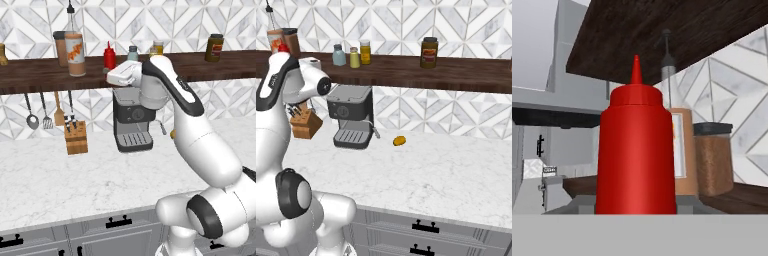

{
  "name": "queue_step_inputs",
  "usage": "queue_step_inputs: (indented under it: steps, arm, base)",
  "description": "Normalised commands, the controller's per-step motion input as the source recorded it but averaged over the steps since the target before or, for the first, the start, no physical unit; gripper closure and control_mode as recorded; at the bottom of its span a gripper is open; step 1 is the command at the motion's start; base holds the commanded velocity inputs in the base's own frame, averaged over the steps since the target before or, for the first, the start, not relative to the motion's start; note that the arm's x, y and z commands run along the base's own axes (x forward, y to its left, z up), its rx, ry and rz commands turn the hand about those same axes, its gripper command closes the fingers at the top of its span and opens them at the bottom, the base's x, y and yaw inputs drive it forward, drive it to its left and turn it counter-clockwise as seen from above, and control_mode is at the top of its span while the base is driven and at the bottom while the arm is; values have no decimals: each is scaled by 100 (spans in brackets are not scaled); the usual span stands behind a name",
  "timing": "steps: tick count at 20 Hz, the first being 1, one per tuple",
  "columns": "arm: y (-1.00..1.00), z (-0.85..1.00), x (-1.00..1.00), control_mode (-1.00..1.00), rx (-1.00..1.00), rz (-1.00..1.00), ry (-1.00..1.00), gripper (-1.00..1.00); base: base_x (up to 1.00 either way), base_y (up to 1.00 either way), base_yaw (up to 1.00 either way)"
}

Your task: Put the shaker and condiment bottle from the counter next to their counterparts in the cabinet.

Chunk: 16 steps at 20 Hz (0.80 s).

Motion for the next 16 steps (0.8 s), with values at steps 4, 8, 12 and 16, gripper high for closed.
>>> queue_step_inputs:
  steps: [4, 8, 12, 16]
  arm:
    - [7, 0, 30, -100, 0, 0, 0, 100]
    - [7, 0, 29, -100, 0, 0, 0, 100]
    - [9, 0, 26, -100, -1, 0, 0, 100]
    - [10, 0, 23, -100, -1, 0, 0, 100]
  base:
    - [0, 0, 0]
    - [0, 0, 0]
    - [0, 0, 0]
    - [0, 0, 0]
